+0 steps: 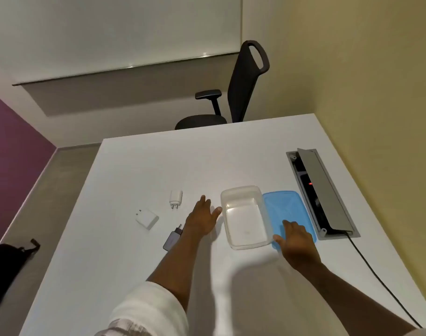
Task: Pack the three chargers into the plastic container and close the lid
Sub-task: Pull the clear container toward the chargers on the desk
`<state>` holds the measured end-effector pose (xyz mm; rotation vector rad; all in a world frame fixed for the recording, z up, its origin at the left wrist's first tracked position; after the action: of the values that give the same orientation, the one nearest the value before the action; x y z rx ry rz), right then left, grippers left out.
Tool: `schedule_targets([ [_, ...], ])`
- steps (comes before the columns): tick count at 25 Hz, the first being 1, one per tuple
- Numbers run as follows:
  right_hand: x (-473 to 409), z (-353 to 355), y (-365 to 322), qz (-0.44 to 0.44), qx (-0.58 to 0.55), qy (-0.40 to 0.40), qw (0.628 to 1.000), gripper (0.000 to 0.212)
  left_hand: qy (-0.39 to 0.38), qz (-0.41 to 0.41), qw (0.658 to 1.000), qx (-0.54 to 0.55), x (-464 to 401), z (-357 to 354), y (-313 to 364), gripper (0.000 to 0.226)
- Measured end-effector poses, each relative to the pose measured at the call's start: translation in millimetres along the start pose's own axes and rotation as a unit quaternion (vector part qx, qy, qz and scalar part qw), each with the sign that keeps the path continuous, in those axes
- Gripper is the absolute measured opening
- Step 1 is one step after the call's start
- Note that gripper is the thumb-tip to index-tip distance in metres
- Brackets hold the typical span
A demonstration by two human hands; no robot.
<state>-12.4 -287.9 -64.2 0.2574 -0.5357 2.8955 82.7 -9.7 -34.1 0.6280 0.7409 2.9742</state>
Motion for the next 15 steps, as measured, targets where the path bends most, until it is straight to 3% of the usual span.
schedule_targets([
  [1, -0.6, -0.7, 1.4, 0.009, 0.007, 0.012, 1.000, 0.053, -0.002, 0.006, 1.000, 0.012, -7.2, -2.2, 1.7, 0.072],
  [4, 2.3, -6.0, 11.8, -0.080, -0.135, -0.014, 0.988, 0.041, -0.012, 0.009, 0.999, 0.047, -27.0, -3.1, 8.5, 0.074],
  [11, 8.1, -38.3, 12.1, -0.233, -0.370, -0.093, 0.894, 0.034, -0.029, -0.005, 0.994, 0.106, -60.6, -5.7, 25.9, 0.074],
  [15, 7.1, -42.3, 6.8, -0.247, -0.437, -0.108, 0.858, 0.025, -0.043, -0.001, 0.991, 0.127, -70.4, -9.7, 28.4, 0.075],
])
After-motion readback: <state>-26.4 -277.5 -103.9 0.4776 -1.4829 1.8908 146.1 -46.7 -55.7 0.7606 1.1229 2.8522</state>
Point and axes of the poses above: each hand's wrist, its own x-axis away from the middle knuckle, its own z-axis out of the back of the hand, y = z × x, the point moved 9 cm from there along -x, towards the middle knuckle
